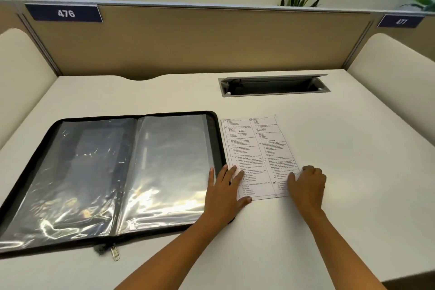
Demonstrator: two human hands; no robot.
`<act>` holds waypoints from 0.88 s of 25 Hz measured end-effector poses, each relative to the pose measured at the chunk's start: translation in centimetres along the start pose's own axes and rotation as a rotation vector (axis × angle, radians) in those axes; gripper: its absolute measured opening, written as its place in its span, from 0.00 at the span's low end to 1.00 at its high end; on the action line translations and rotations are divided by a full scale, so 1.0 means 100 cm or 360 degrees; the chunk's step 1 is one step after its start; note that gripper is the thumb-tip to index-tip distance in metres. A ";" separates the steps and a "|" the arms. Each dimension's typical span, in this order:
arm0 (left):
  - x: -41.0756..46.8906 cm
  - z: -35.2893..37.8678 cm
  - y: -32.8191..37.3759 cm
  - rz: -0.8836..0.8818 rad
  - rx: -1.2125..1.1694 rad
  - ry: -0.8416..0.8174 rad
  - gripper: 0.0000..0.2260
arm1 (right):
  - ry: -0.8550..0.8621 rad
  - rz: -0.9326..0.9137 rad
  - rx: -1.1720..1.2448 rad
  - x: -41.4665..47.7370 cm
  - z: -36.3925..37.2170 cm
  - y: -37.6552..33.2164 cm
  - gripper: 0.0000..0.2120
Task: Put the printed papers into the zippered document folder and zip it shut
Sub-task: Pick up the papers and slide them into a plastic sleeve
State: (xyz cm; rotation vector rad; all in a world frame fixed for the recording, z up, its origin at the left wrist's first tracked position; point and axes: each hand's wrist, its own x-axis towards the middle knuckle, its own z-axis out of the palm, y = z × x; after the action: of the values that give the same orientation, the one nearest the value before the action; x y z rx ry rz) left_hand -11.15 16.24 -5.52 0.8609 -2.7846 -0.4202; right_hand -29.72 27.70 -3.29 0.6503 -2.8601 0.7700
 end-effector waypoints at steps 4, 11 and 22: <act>0.000 -0.003 0.003 -0.0019 -0.0005 -0.0062 0.35 | -0.0147 0.0091 -0.0128 0.016 -0.003 -0.002 0.20; 0.003 0.000 0.003 -0.0025 0.0034 -0.0105 0.35 | -0.0414 0.0359 -0.0007 0.038 -0.003 0.003 0.24; 0.000 -0.001 0.005 -0.0036 0.0177 -0.0278 0.32 | -0.0614 0.0042 0.0519 0.015 -0.029 0.006 0.17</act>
State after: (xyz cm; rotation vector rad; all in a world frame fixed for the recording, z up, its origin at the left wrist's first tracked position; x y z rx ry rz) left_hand -11.36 16.60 -5.31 0.9220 -2.9856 -0.3637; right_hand -31.35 29.01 -0.76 0.8883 -3.1125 1.2572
